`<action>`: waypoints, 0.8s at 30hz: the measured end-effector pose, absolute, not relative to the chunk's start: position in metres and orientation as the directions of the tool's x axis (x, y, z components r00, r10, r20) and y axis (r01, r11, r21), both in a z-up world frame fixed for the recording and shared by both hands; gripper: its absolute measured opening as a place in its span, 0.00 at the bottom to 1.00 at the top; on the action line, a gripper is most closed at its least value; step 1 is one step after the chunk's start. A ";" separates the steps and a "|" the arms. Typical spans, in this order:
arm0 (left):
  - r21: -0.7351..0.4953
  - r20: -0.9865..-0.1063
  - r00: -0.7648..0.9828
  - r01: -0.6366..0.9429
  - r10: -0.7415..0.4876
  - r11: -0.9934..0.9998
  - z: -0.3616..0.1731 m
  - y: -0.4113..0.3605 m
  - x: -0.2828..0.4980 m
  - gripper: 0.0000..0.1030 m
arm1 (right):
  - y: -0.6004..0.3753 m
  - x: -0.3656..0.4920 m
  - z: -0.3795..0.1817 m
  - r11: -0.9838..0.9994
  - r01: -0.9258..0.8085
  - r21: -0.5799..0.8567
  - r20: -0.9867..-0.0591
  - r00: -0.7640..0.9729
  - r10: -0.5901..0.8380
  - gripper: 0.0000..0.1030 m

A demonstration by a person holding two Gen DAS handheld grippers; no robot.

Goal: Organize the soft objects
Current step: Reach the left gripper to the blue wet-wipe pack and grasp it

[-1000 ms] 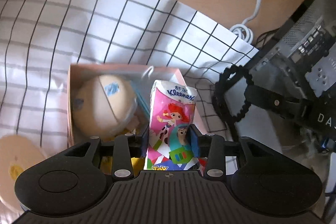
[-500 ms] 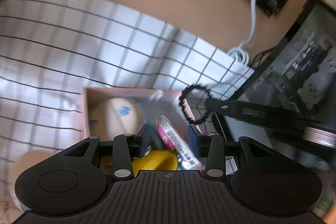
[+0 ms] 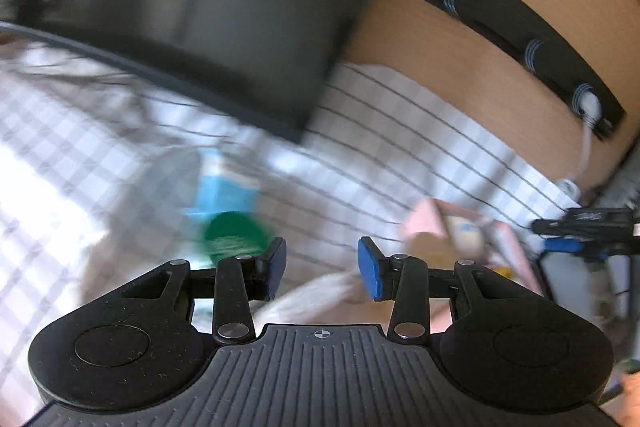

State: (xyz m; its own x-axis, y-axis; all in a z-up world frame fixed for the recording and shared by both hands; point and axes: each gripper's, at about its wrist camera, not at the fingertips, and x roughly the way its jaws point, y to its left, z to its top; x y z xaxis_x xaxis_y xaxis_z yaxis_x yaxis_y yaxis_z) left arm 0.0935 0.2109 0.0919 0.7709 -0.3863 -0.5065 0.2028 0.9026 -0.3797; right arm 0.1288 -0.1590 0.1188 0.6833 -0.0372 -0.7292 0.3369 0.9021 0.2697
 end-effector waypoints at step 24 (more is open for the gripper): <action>-0.309 -0.413 0.887 0.075 -0.204 0.948 0.191 0.373 0.095 0.42 | 0.106 0.193 0.275 0.948 -0.227 0.225 -0.544 0.778 0.315 0.66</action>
